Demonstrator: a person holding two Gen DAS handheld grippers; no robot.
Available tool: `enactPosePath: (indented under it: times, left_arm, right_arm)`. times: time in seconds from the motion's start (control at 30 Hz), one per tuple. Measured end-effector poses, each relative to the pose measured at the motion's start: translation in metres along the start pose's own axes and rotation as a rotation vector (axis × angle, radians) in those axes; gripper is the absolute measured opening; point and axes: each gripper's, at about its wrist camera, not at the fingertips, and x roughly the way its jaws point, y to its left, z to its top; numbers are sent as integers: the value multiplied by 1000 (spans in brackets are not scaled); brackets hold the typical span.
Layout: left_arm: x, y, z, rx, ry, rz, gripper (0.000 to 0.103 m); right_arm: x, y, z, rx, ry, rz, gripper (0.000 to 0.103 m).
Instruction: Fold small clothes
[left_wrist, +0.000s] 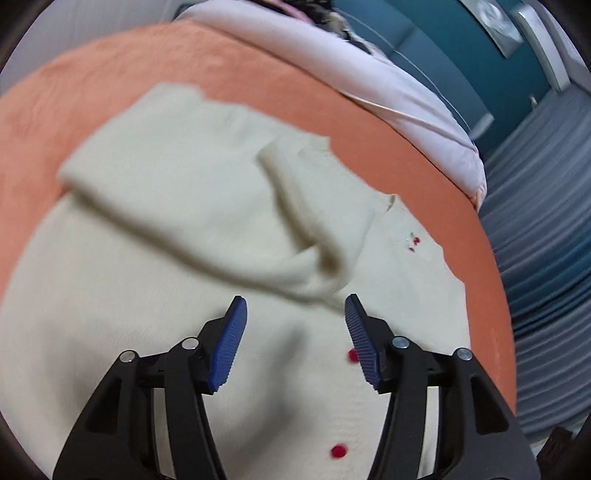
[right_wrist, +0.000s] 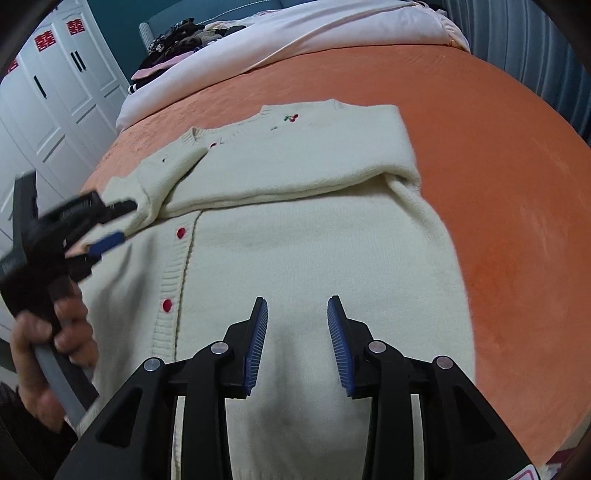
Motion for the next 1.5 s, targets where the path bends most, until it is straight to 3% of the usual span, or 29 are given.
enactPosePath:
  times: [0.03,0.13,0.23,0.37,0.47,0.6,0.63,0.67,0.77,0.83,0.97,1.0,1.03,1.07,1.13,1.2,1.27,1.3,1.33,1.37,1.4,1.5]
  left_arm:
    - [-5,11,1,-43,-17,-5,69]
    - [-29,48,8,-142,-105,11,82]
    - [-36,80,27,-217,-127,50,83]
    - [-31,109,58,-337,-130,30,83]
    - [-22,121,66,-423,-119,8,82]
    - [-19,119,64,-410,-136,36,82]
    - [-19,118,63,-401,-141,39,82]
    - [-19,119,62,-394,-145,38,82]
    - [-18,122,60,-380,-154,21,81]
    - [-16,121,57,-353,-162,28,81]
    - [-14,104,52,-310,-160,69,82]
    - [-16,102,52,-325,-153,52,82]
    - [-18,102,52,-348,-148,25,82]
    - [-19,103,51,-377,-142,-6,82]
    - [-17,111,51,-478,-109,-68,82]
    - [-10,120,51,-580,-70,-111,81]
    - [-7,127,52,-641,-74,-108,72]
    - [-8,129,54,-650,-85,-100,57]
    - [-8,129,57,-643,-97,-98,31]
    - [-11,127,63,-627,-108,-100,21]
    - [-17,124,67,-608,-134,-117,16]
    - [-37,107,78,-485,-225,-114,15]
  right_arm:
    - [-2,0,6,-13,-16,-8,40]
    - [1,19,30,-86,-55,13,46]
    - [12,62,55,-177,-80,60,53]
    - [48,143,82,-349,-91,66,58]
    - [88,194,95,-422,-43,49,60]
    - [142,222,105,-435,38,-12,57]
    - [147,220,108,-422,37,-32,30]
    - [144,212,114,-373,25,-6,15]
    - [96,157,130,-116,-74,196,13]
    - [77,112,125,30,-120,231,13]
    - [126,53,100,141,83,199,22]
    - [124,44,95,173,67,249,22]
    - [119,38,94,199,46,279,29]
    - [114,33,94,221,26,283,43]
    - [106,25,98,257,-16,288,59]
    - [107,18,103,301,-28,299,60]
    - [115,7,108,359,-29,285,60]
    - [120,1,110,387,-27,273,55]
    - [125,-3,112,412,-17,267,22]
    - [129,-5,117,415,5,274,10]
    - [121,-4,123,406,-27,299,10]
    - [57,15,145,294,-234,424,9]
